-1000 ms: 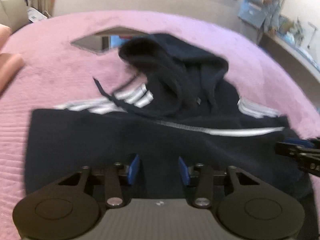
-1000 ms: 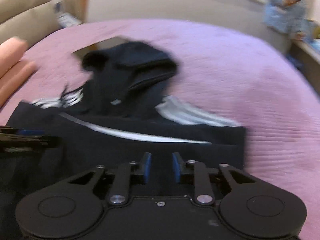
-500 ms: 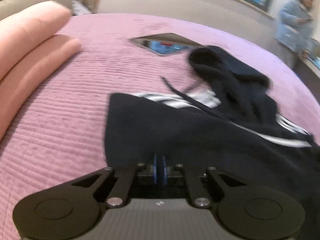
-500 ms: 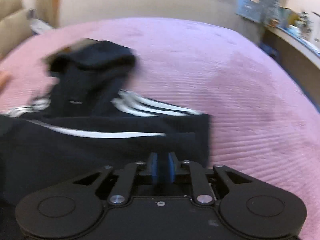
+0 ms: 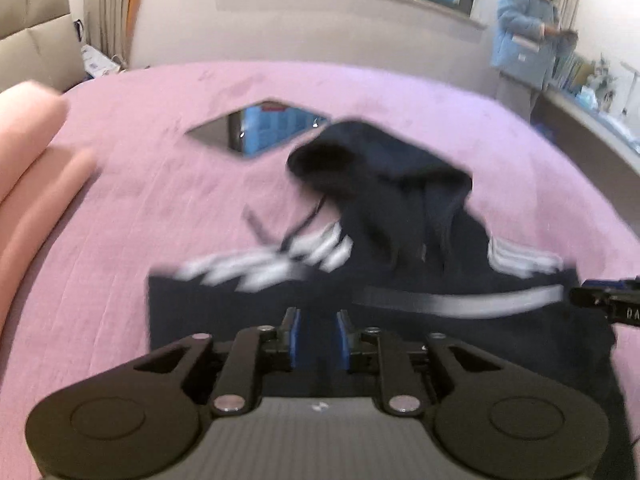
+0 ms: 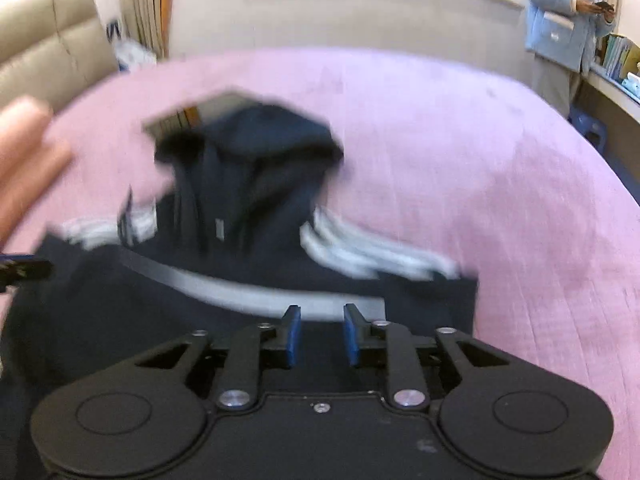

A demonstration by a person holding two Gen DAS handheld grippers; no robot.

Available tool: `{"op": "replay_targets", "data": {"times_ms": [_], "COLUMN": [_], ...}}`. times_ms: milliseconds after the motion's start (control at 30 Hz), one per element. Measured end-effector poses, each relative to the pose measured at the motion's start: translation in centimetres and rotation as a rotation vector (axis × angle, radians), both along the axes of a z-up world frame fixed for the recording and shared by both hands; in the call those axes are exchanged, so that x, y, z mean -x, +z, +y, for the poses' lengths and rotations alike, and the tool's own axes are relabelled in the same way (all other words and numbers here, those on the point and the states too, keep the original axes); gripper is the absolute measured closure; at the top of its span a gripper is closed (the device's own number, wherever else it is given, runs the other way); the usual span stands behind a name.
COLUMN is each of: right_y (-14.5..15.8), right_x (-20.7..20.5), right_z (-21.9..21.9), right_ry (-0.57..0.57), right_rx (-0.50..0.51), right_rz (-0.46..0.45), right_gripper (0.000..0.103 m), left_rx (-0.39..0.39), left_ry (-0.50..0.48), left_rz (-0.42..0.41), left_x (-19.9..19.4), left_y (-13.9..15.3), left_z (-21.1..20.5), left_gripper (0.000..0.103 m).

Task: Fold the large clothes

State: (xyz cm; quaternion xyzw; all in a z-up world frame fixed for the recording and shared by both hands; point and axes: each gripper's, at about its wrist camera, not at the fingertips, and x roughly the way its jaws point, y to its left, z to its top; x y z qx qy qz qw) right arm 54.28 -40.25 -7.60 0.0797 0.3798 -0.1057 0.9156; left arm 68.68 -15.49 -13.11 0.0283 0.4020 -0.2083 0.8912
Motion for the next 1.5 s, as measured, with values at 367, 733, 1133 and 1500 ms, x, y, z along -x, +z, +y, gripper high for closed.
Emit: {"op": "replay_targets", "data": {"times_ms": [367, 733, 1133, 1500], "right_y": [-2.6, -8.5, -2.9, -4.7], "right_x": [-13.5, -20.1, -16.0, -11.7], "right_z": [-7.1, -10.2, -8.2, -10.1], "right_ry": [-0.08, -0.145, -0.072, 0.132], "right_rx": [-0.148, -0.331, 0.037, -0.036], "right_rz": [-0.068, -0.017, -0.106, 0.031], "right_gripper": [0.045, 0.047, 0.096, 0.035], "left_rx": [0.184, 0.306, 0.091, -0.12], "left_ry": [0.076, 0.127, 0.064, -0.222], "left_rz": [0.124, 0.259, 0.007, 0.015], "left_x": [-16.9, -23.9, -20.6, -16.6], "left_y": [-3.2, -9.8, -4.8, -7.4], "left_z": [-3.8, -4.5, -1.9, 1.2], "left_gripper": [0.037, 0.069, 0.095, 0.044]}}
